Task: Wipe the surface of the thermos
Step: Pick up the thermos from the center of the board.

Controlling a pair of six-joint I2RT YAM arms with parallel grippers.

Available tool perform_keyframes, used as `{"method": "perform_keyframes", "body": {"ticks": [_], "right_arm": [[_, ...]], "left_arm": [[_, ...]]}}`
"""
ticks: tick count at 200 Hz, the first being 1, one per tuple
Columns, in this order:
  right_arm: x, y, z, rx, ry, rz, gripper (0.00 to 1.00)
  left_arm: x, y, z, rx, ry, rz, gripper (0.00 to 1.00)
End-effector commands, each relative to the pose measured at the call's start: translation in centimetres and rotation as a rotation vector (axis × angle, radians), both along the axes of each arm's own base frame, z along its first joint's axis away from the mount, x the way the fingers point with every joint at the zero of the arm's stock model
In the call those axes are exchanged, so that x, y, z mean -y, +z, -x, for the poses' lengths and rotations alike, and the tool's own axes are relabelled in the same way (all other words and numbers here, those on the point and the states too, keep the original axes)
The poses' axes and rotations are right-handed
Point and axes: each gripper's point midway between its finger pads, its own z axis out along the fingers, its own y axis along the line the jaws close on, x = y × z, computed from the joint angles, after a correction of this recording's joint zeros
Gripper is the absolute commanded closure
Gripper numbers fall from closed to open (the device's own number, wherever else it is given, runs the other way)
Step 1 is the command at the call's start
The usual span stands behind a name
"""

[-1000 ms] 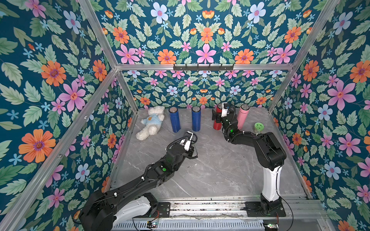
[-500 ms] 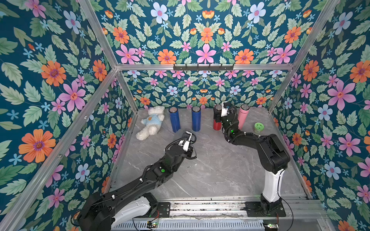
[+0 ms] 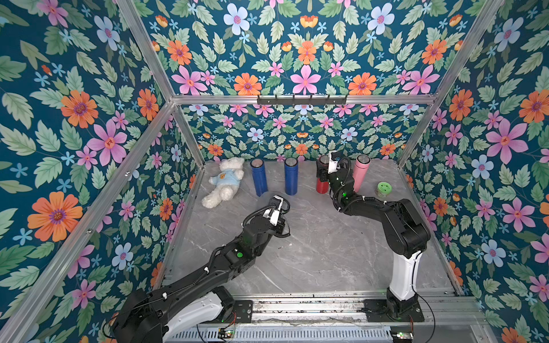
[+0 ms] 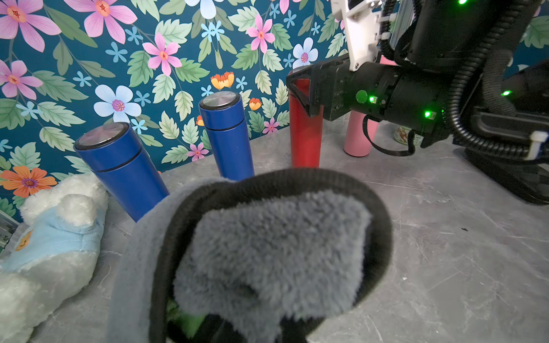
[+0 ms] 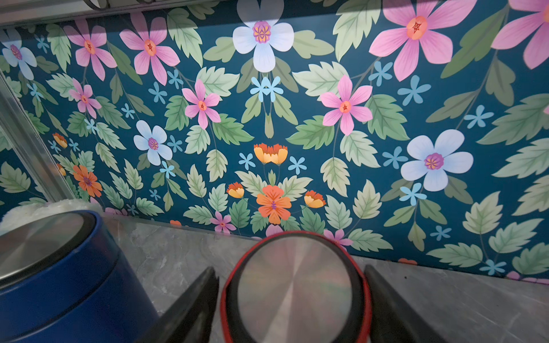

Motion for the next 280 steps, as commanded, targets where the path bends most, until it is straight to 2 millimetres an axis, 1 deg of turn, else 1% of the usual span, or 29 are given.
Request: {"method": "perform_keyframes", "body": {"ticks": [1, 21, 52, 81, 123, 151, 157, 158, 160, 174, 186, 211, 247, 263, 280], "right_arm": [[0.3, 1.6, 0.1, 0.043, -0.018, 0.010, 0.22], [0.3, 2.0, 0.2, 0.050, -0.018, 0.016, 0.21], [0.8, 2.6, 0.5, 0.063, -0.035, 0.030, 0.16], [1.3, 3.8, 1.4, 0.092, -0.045, 0.038, 0.13], [2.6, 6.7, 3.2, 0.114, -0.074, 0.035, 0.13], [4.1, 8.8, 4.5, 0.042, -0.117, 0.029, 0.14], [4.3, 8.3, 4.5, -0.002, -0.130, 0.045, 0.14], [4.5, 9.2, 4.9, 0.009, -0.133, 0.038, 0.14], [4.8, 9.9, 5.1, 0.011, -0.141, 0.035, 0.14], [6.0, 10.8, 5.6, -0.056, -0.184, 0.057, 0.13], [7.3, 10.9, 6.0, -0.134, -0.211, 0.062, 0.12], [10.4, 10.4, 6.6, -0.297, -0.262, 0.058, 0.12], [14.4, 8.6, 7.3, -0.516, -0.303, 0.033, 0.12], [15.8, 7.6, 7.3, -0.592, -0.307, 0.014, 0.12], [16.5, 6.5, 7.2, -0.657, -0.297, 0.007, 0.11]], "left_arm": [[-0.3, 0.3, -0.2, 0.010, 0.017, 0.007, 1.00], [-0.3, 0.3, -0.2, 0.010, 0.018, 0.007, 1.00], [-0.4, 0.3, -0.1, 0.009, 0.020, 0.004, 1.00], [-0.4, 0.5, -0.1, 0.010, 0.021, 0.006, 1.00], [-0.3, 0.7, -0.1, 0.009, 0.018, 0.017, 1.00], [-0.4, 0.8, -0.1, 0.006, 0.021, 0.020, 1.00], [-0.4, 0.8, -0.1, 0.006, 0.021, 0.022, 1.00], [-0.4, 0.8, -0.1, 0.006, 0.022, 0.022, 1.00], [-0.4, 0.8, -0.1, 0.006, 0.021, 0.022, 1.00], [-0.3, 0.8, -0.1, 0.005, 0.019, 0.022, 1.00], [-0.3, 0.8, -0.2, 0.004, 0.019, 0.021, 1.00], [0.0, 0.7, -0.1, -0.001, 0.007, 0.023, 1.00], [0.2, 0.8, -0.1, -0.004, -0.004, 0.026, 1.00], [0.3, 0.8, 0.0, -0.005, -0.006, 0.026, 1.00], [0.2, 0.8, 0.0, -0.005, -0.006, 0.024, 1.00]]}}
